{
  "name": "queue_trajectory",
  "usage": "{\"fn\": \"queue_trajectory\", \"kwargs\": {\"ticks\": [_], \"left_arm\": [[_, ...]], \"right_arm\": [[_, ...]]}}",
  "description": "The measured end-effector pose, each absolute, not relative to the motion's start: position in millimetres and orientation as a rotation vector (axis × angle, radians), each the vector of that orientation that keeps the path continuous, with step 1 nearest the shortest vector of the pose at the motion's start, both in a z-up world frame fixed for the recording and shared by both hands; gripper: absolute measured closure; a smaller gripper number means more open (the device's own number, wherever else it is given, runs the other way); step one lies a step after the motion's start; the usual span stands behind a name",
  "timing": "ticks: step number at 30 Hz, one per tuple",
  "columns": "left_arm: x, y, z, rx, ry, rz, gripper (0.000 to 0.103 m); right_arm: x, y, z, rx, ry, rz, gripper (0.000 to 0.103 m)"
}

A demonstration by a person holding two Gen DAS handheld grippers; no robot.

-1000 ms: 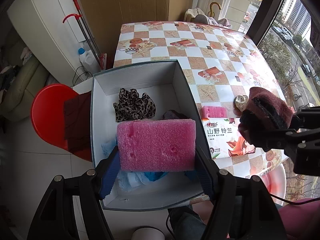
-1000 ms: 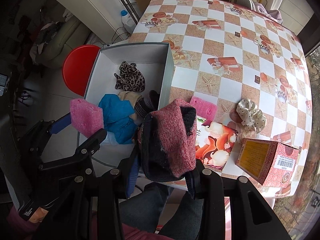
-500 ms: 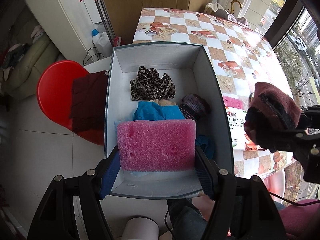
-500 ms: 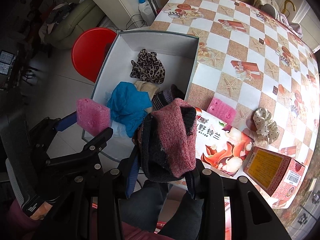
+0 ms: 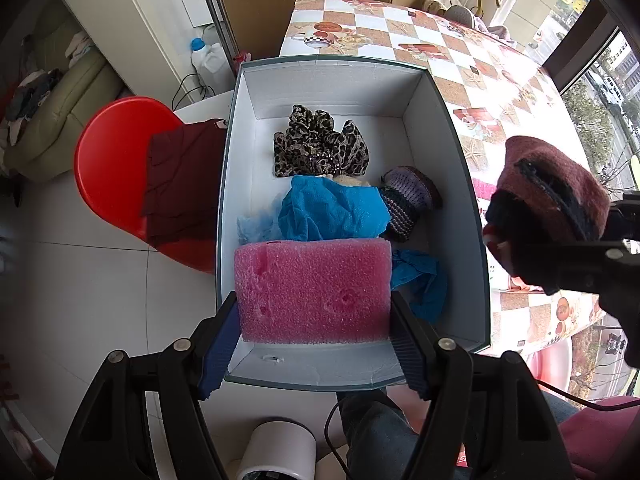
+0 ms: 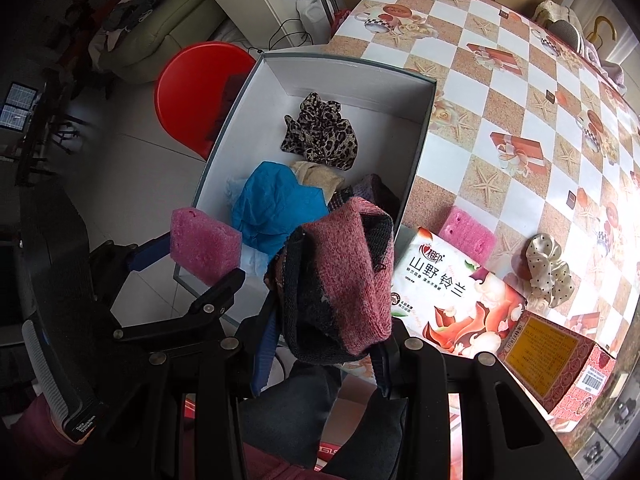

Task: Organize soft objects
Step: 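Open both grippers to drop the sponge and sock into the box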

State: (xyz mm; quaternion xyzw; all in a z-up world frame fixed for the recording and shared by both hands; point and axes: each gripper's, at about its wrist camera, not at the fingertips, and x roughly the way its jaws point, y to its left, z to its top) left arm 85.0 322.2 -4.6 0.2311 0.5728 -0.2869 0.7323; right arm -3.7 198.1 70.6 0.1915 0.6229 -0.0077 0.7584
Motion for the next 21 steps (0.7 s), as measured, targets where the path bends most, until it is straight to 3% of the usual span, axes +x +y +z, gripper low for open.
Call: {"fn": "queue_trajectory", "kwargs": {"ticks": [15,21], "left_arm": [[83.8,319.5,-8.4,0.524,1.275,-0.642,0.029],[81.7,317.5,-7.3,0.544,1.269,-0.638,0.027]], "right_arm": [[8.5,202.9,68.3,0.426,1.356,0.034,0.062],[9.5,198.6,66.0,0.472,1.360,0.047,0.053]]}}
